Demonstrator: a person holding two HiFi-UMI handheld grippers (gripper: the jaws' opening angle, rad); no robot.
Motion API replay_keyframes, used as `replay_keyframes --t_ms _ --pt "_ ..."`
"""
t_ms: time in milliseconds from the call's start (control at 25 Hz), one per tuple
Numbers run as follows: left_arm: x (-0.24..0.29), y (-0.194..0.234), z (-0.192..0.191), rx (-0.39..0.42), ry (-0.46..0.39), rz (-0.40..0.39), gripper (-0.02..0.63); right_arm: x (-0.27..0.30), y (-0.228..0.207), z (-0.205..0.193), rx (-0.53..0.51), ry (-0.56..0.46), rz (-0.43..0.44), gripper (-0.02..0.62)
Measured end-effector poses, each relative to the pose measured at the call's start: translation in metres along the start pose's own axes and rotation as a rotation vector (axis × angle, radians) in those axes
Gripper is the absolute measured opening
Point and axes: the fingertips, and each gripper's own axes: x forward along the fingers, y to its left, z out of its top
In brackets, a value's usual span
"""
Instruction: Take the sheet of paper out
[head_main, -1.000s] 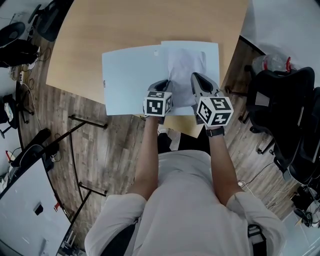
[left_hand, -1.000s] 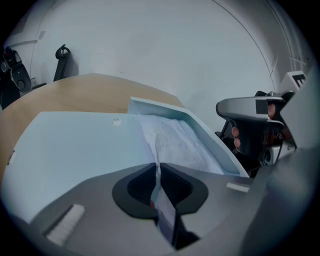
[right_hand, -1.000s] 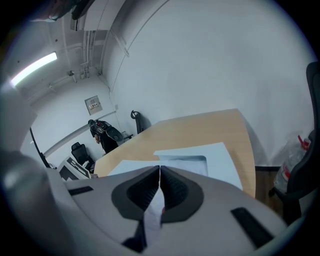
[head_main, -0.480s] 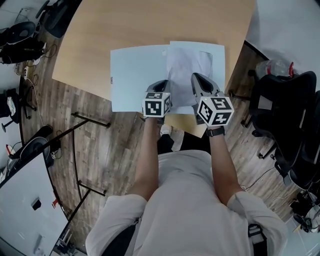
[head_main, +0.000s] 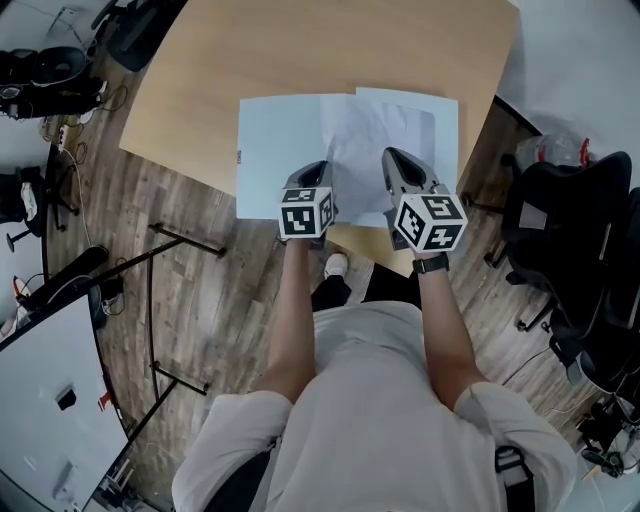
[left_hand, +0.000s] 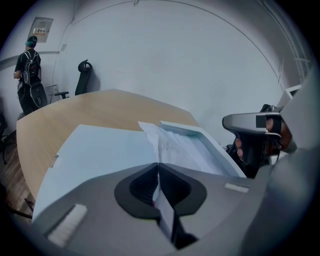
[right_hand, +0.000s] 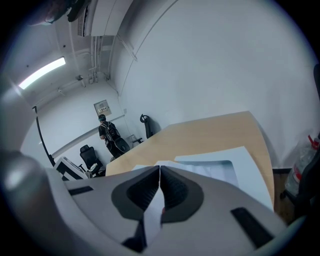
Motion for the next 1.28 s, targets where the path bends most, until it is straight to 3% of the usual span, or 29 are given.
replay_keyframes --t_ms 720,1000,1280 --pt "-0.080 0.025 0.055 0.051 -0.189 0.048 0.011 -0.030 0.048 0.032 -0.061 -0.104 0.006 0.012" --pt "-0.112 0.008 0.096 0.115 -0.302 0.039 0.011 -0.060 0.054 0.064 -0.107 -0.184 -0.015 0.012" --pt "-0.160 -0.028 0.141 0.146 -0.471 0.009 0.009 -0.097 0.079 0.113 -0.182 -0.303 -0.014 0.012"
